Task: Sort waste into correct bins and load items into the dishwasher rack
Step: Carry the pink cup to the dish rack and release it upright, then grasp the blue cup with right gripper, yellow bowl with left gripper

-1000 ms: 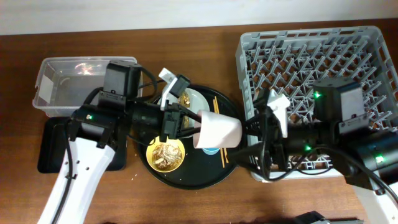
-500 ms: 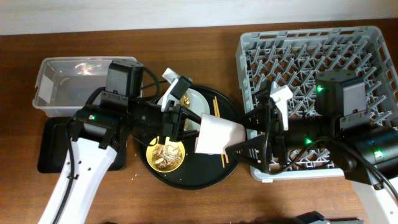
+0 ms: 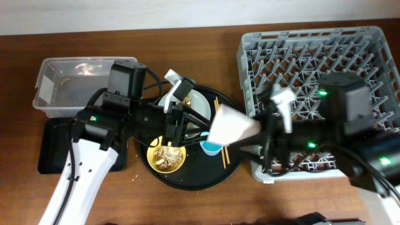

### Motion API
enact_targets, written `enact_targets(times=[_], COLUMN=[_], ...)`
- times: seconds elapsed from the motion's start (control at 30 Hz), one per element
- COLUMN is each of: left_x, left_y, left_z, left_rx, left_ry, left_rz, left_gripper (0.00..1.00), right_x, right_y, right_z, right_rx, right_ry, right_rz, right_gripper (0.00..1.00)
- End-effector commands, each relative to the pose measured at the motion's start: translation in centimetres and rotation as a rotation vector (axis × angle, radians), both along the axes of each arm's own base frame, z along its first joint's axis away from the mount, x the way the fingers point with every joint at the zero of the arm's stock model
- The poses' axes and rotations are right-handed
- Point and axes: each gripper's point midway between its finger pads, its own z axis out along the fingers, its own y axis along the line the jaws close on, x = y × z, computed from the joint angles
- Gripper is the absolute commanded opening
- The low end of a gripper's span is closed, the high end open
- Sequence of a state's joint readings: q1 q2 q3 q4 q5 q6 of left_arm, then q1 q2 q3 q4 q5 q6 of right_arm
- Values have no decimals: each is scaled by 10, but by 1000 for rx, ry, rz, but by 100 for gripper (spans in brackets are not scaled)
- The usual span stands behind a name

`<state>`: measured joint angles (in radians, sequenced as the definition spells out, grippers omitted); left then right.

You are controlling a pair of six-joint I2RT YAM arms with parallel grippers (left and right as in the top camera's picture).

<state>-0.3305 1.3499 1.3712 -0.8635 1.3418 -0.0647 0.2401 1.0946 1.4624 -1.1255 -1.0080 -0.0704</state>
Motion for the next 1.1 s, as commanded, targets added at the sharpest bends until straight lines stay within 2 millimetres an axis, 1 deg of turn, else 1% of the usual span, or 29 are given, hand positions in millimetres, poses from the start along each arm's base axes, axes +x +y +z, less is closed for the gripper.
enact_targets(times=[0.0, 0.03, 0.07, 0.1, 0.13, 0.17, 0.2, 0.23, 0.3, 0.37, 0.43, 0.5, 0.57, 0.6, 0.63, 0.67, 0.7, 0.73, 0.77, 0.8, 0.83, 0.87, 0.9, 0.93, 0.97, 1.0, 1.03, 1.07], left_x=[14, 19, 24, 29, 31, 32, 33, 33, 34, 34, 34, 34, 36, 36, 37, 37, 38, 40, 44, 49, 52, 55, 57, 59, 63, 69, 71, 74], left_y=[5, 8, 12, 20, 26, 33, 38, 41, 48, 52, 52, 52, 55, 57, 57, 58, 60, 62, 67, 72, 74, 74, 73, 68, 55, 44, 38, 30], left_z=[-18, -27, -39, -54, -65, -75, -82, -86, -93, -97, -97, -97, -100, -101, -102, -102, -104, -106, -110, -114, -118, -126, -135, -146, -162, -180, -191, -204], left_rx=[118, 168, 235, 319, 388, 445, 490, 516, 564, 597, 597, 598, 621, 629, 631, 637, 653, 669, 701, 734, 760, 811, 859, 916, 978, 1041, 1076, 1112], left_ry=[-30, -23, -13, -2, 14, 27, 36, 41, 46, 49, 49, 49, 43, 43, 43, 41, 37, 31, 16, 7, -3, -16, -17, -21, -49, -79, -93, -102], left_rz=[105, 141, 185, 238, 274, 302, 322, 333, 356, 370, 370, 371, 386, 390, 391, 395, 405, 416, 440, 465, 474, 482, 490, 494, 478, 472, 467, 458], left_gripper=[99, 99, 99, 99, 99, 99, 99, 99, 99, 99, 99, 99, 99, 99, 99, 99, 99, 99, 99, 98, 95, 92, 91, 91, 89, 89, 82, 79], right_x=[17, 22, 24, 22, 15, 5, -3, -6, -3, 15, 31, 47, 61, 70, 78, 78, 77, 75, 75, 75, 73, 69, 64, 55, 42, 29, 21, 13], right_y=[-54, -76, -103, -137, -165, -188, -203, -208, -211, -214, -215, -211, -203, -202, -199, -198, -197, -193, -191, -186, -180, -171, -164, -156, -150, -148, -147, -147], right_z=[-19, -31, -47, -67, -82, -96, -107, -114, -130, -159, -184, -204, -222, -232, -242, -245, -246, -243, -231, -210, -194, -174, -157, -137, -117, -104, -98, -91], right_rx=[-123, -182, -257, -360, -452, -543, -628, -675, -738, -789, -830, -869, -904, -925, -932, -937, -937, -916, -889, -834, -779, -699, -632, -557, -498, -467, -455, -442], right_ry=[110, 160, 224, 315, 394, 482, 554, 593, 686, 797, 892, 925, 940, 939, 948, 963, 973, 982, 964, 911, 867, 809, 755, 690, 617, 567, 542, 512], right_rz=[-347, -472, -613, -787, -925, -1034, -1091, -1096, -1070, -1023, -976, -919, -867, -865, -858, -857, -851, -842, -846, -859, -865, -866, -861, -856, -857, -863, -867, -874], right_gripper=[61, 61, 61, 61, 61, 61, 61, 61, 61, 61, 62, 65, 66, 66, 71, 80, 99, 99, 99, 99, 99, 99, 99, 99, 99, 99, 99, 99])
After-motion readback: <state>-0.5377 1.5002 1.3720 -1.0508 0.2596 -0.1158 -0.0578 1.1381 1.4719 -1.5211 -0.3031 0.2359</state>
